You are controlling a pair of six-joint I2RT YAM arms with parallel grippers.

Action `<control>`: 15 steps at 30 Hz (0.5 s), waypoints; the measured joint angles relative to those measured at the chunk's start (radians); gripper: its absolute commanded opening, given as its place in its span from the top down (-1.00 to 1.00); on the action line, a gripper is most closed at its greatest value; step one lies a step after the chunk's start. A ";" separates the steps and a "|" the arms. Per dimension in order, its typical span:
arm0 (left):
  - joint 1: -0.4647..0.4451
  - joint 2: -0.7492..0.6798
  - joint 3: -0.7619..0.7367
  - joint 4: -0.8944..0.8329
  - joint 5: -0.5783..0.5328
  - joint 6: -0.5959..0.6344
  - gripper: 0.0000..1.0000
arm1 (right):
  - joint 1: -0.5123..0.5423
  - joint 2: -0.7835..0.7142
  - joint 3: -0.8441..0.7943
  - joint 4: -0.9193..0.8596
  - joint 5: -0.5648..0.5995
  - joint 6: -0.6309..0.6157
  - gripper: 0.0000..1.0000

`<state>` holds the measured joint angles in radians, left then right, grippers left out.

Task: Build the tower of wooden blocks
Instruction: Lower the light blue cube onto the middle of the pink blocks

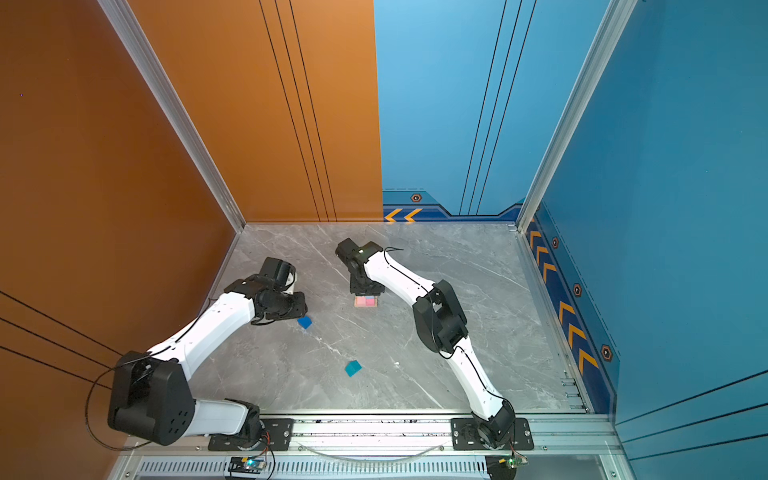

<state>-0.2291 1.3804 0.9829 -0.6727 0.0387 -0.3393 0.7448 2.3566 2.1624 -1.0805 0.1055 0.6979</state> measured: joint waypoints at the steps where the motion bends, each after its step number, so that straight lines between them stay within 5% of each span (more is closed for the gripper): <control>1: 0.000 0.000 0.000 0.000 0.000 0.000 0.08 | 0.000 0.000 0.000 0.000 0.000 0.001 0.32; 15: 0.000 0.000 0.000 0.000 0.004 0.000 0.08 | 0.000 0.000 -0.011 0.011 -0.008 0.011 0.13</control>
<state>-0.2291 1.3804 0.9829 -0.6727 0.0429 -0.3393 0.7448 2.3566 2.1509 -1.0691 0.0975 0.7086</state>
